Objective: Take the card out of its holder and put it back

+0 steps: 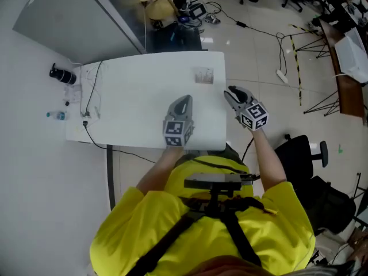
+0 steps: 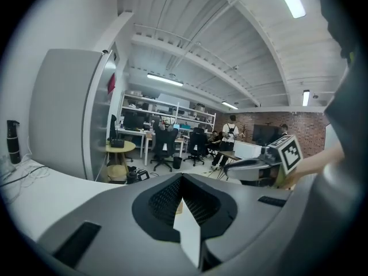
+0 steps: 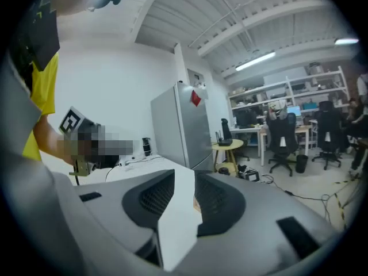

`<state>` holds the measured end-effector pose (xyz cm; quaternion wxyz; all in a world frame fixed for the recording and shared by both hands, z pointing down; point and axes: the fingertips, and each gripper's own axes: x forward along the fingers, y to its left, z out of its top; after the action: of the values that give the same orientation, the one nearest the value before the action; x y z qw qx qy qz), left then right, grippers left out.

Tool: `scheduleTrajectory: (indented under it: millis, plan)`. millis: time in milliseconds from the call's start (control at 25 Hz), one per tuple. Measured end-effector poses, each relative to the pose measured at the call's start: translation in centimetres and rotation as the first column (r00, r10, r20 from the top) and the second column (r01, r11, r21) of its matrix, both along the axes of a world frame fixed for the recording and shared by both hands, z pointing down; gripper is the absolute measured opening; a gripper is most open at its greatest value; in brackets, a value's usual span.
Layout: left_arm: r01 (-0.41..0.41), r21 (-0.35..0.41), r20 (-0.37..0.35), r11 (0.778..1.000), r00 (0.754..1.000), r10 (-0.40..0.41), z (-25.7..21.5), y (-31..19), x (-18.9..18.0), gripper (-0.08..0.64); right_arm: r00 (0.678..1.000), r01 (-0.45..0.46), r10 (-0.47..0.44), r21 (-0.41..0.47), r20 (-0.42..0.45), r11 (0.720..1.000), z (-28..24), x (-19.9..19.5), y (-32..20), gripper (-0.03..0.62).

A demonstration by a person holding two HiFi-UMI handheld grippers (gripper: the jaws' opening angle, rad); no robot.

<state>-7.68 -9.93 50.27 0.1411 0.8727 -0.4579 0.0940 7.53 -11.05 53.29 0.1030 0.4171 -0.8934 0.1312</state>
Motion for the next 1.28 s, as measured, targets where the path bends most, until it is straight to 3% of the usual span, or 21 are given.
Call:
scheduleTrajectory:
  millis: [200,400,560,640,800,880,960,1080,1280]
  plan:
    - [0.061,-0.008,0.062,0.998,0.996,-0.06,3.0,-3.2,0.3,0.003,0.983,0.179,-0.181,-0.052,-0.029,0.982,5.9,0.5,-7.5,0.114]
    - [0.112,-0.054,0.081,0.992,0.991,-0.107,6.4,-5.8,1.9,0.003,0.938,0.338,-0.344,-0.119,-0.036,0.934,11.3,-1.1,-11.8,0.114]
    - [0.105,-0.029,0.07,0.994,0.992,-0.103,8.1,-8.3,2.5,0.003,0.93,0.363,-0.366,-0.157,0.007,0.919,13.7,-1.5,-13.1,0.114]
    - [0.056,-0.052,0.058,0.997,0.997,-0.053,10.1,-10.5,2.7,0.153,0.936,0.35,-0.352,-0.162,0.016,0.923,14.3,-1.6,-13.1,0.114]
    - [-0.025,-0.073,0.068,0.997,0.997,0.03,11.7,-12.9,3.4,0.115,0.924,0.381,-0.381,-0.164,0.034,0.91,15.2,-2.8,-13.4,0.138]
    - [-0.018,-0.049,0.076,0.999,0.997,0.022,11.0,-12.7,3.9,0.046,0.905,0.424,-0.424,-0.163,0.033,0.891,15.8,-3.3,-13.7,0.138]
    - [-0.003,-0.042,0.074,0.999,0.997,0.006,10.9,-11.7,4.4,0.04,0.886,0.462,-0.464,-0.16,0.027,0.872,16.3,-3.7,-13.7,0.137]
    - [0.019,-0.071,0.079,0.997,0.997,-0.013,12.1,-10.1,4.6,0.025,0.864,0.501,-0.502,-0.151,0.032,0.852,16.7,-4.2,-13.7,0.035]
    - [0.052,-0.099,0.064,0.994,0.997,-0.046,12.6,-8.7,4.1,0.025,0.846,0.532,-0.533,-0.112,0.02,0.84,15.9,-4.4,-13.6,0.021]
